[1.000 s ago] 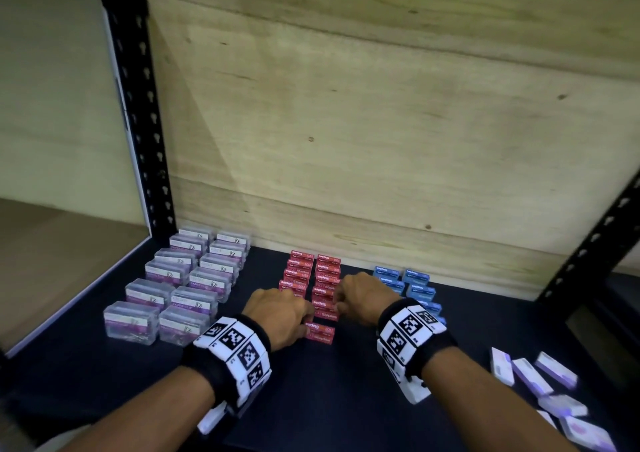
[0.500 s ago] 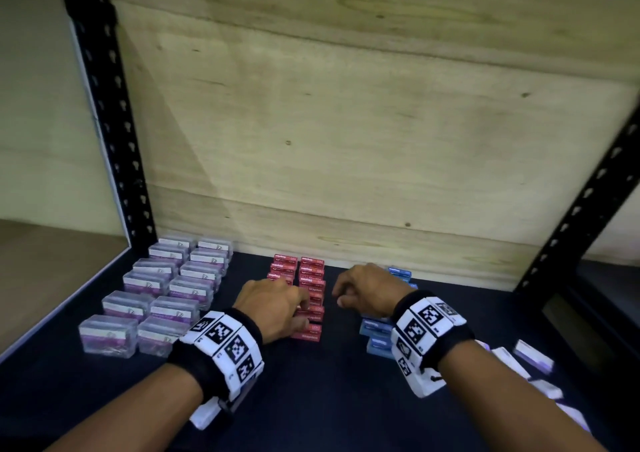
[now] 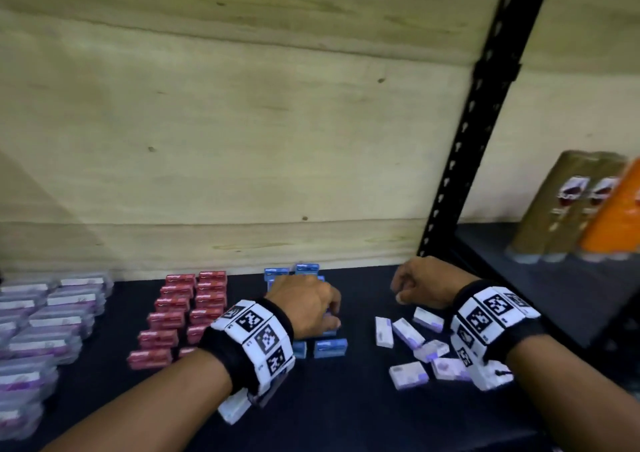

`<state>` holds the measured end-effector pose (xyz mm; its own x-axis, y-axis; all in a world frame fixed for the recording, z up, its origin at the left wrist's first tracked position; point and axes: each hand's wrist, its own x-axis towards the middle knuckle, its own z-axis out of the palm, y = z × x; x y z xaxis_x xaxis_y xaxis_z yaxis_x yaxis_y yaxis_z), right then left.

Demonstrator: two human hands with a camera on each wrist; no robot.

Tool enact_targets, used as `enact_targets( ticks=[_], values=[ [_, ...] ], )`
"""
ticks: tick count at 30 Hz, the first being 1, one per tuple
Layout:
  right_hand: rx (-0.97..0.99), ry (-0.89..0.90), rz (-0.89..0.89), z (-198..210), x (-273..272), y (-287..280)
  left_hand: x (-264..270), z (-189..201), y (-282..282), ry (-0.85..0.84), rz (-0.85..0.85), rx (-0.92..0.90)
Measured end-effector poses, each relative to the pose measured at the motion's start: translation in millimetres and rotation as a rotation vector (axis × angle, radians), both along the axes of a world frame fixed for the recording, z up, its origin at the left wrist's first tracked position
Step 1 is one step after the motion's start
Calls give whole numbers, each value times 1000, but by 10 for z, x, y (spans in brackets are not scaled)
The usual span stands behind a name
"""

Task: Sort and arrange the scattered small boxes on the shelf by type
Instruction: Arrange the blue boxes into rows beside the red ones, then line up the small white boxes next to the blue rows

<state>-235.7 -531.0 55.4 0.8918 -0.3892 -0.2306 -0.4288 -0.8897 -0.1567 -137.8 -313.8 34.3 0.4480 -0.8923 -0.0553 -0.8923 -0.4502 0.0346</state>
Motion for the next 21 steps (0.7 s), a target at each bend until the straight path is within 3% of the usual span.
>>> enact_targets(
  ticks=[10,15,21],
  values=[
    [22,147,-71,-544,-232,-342,7,-285,-1075,94,-111,275],
    [-55,196,-42,-657,-195,-308,32,-323,-1325,172,-207,370],
    [37,166,-51,-687,-160,-333,40,-397,-1463,151,-209,416]
  ],
)
